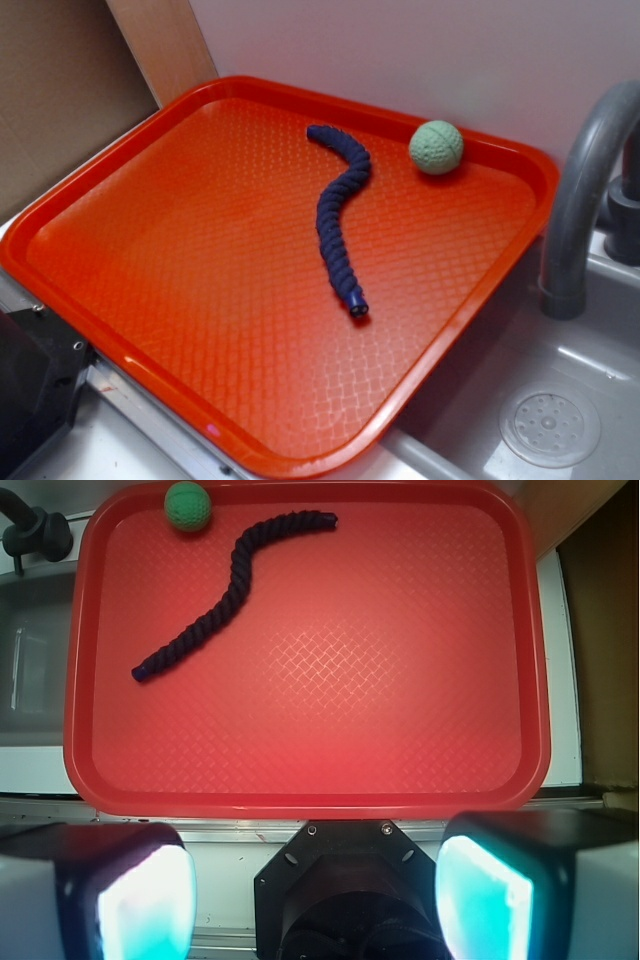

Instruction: Grab the green ball.

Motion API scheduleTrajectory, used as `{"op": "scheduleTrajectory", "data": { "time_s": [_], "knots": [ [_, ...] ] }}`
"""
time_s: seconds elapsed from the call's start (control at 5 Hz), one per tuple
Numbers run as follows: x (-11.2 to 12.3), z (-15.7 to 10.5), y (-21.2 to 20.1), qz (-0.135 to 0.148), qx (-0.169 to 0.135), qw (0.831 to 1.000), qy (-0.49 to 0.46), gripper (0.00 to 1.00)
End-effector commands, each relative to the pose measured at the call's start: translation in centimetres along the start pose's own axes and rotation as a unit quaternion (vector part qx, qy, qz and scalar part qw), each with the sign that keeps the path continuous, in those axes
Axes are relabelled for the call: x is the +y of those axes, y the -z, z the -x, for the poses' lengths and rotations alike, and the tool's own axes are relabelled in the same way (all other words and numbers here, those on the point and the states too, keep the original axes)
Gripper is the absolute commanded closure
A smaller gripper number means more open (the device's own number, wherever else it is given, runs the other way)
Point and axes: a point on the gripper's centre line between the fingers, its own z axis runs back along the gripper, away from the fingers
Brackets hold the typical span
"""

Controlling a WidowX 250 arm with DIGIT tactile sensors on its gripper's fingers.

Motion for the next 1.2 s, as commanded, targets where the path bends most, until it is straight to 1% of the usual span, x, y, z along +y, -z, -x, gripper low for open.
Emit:
{"op": "scheduleTrajectory", "data": {
  "time_s": [0.0, 0.2, 0.4, 0.6, 0.8, 1.0],
  "knots": [
    [0.0, 0.0, 0.0, 0.000, 0.000, 1.000, 0.000, 0.00],
    [-2.4, -4.4, 5.4, 0.017, 0.000, 0.999, 0.052, 0.00],
    [-4.7, -9.0, 9.4, 0.026, -0.026, 0.995, 0.098, 0.00],
    [-6.3, -13.7, 12.6, 0.029, -0.048, 0.992, 0.112, 0.00],
    [-8.2, -18.2, 15.6, 0.017, -0.096, 0.988, 0.118, 0.00],
    [-9.3, -21.3, 17.5, 0.040, -0.121, 0.987, 0.101, 0.00]
  ]
}}
